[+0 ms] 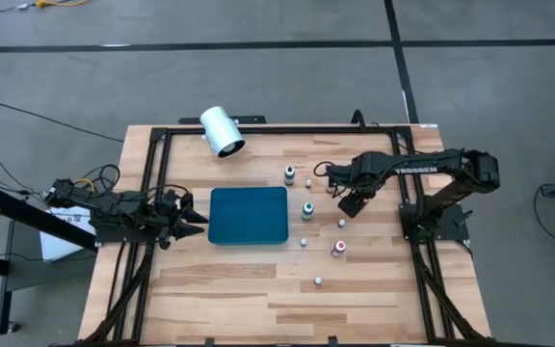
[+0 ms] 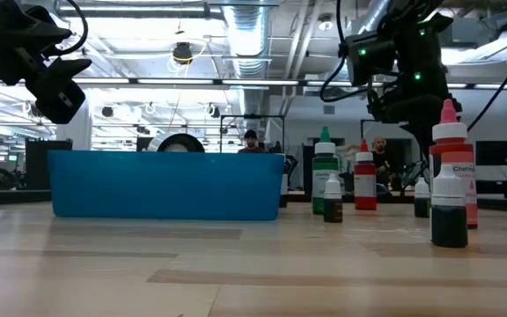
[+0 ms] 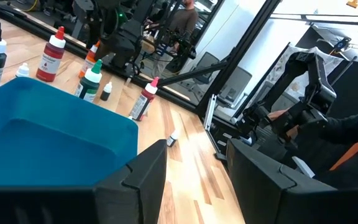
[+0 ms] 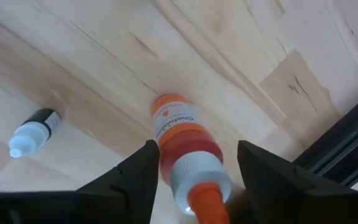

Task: Pick & Place food coloring
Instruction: Put the large orange food coloring bottle into the bin

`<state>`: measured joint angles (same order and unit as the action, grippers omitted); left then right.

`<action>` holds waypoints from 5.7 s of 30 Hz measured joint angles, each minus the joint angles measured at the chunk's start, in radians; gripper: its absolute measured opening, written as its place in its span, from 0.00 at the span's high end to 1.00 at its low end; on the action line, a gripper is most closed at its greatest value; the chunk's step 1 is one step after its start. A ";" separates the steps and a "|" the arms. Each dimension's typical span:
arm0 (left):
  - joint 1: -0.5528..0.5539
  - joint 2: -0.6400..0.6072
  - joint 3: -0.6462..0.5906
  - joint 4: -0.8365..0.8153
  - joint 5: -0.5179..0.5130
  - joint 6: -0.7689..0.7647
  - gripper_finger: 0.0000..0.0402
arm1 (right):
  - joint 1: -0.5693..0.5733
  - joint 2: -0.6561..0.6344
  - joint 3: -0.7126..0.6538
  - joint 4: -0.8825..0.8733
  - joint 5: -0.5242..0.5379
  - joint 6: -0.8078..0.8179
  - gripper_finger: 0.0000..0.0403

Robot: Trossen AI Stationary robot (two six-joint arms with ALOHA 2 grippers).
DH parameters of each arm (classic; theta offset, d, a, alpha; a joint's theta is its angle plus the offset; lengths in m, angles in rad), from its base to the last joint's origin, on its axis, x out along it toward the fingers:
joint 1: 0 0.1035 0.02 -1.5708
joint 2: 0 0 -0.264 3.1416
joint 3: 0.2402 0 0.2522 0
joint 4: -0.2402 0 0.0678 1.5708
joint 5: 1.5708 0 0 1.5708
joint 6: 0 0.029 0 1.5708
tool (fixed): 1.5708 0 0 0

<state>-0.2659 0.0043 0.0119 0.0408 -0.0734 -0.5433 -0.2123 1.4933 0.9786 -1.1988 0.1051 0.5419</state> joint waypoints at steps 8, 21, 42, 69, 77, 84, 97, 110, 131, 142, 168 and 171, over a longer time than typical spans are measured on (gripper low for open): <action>0.000 0.000 0.000 0.005 -0.040 0.000 0.60 | 0.002 0.000 0.000 0.000 -0.001 -0.003 0.58; 0.000 0.000 0.000 0.005 -0.048 0.000 0.60 | 0.002 0.001 0.000 -0.010 0.000 -0.004 0.69; 0.000 0.000 0.000 0.004 -0.048 0.000 0.60 | 0.003 0.001 0.000 -0.039 0.000 -0.045 0.40; 0.000 0.000 0.000 0.006 -0.092 0.001 0.60 | 0.035 0.001 -0.082 0.038 -0.055 -0.042 0.48; 0.000 0.000 0.000 0.006 -0.092 0.001 0.60 | 0.035 0.001 -0.082 0.039 -0.054 -0.039 0.60; 0.000 0.000 0.000 0.006 -0.092 0.001 0.60 | 0.035 0.000 -0.082 0.039 -0.052 -0.037 0.66; 0.000 0.000 0.000 0.006 -0.092 0.001 0.60 | 0.035 -0.003 -0.077 -0.004 -0.055 -0.017 0.67; 0.000 0.000 0.000 0.007 -0.094 0.001 0.60 | 0.065 -0.003 0.143 -0.174 -0.054 -0.079 0.68; 0.000 0.000 0.000 0.007 -0.097 0.001 0.60 | 0.256 -0.003 0.585 0.051 -0.051 -0.398 0.62; 0.000 0.000 0.000 0.007 -0.096 0.001 0.60 | 0.325 -0.003 0.587 0.271 -0.052 -0.684 0.65; 0.000 0.000 0.000 0.011 -0.117 0.001 0.60 | 0.229 0.001 0.588 0.325 -0.001 -0.453 0.61; 0.000 0.000 0.000 0.015 -0.145 0.001 0.60 | 0.216 0.002 0.588 0.325 -0.001 -0.436 0.63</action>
<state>-0.2660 0.0040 0.0120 0.0555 -0.2183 -0.5423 0.0033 1.4952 1.5661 -0.8740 0.1044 0.1055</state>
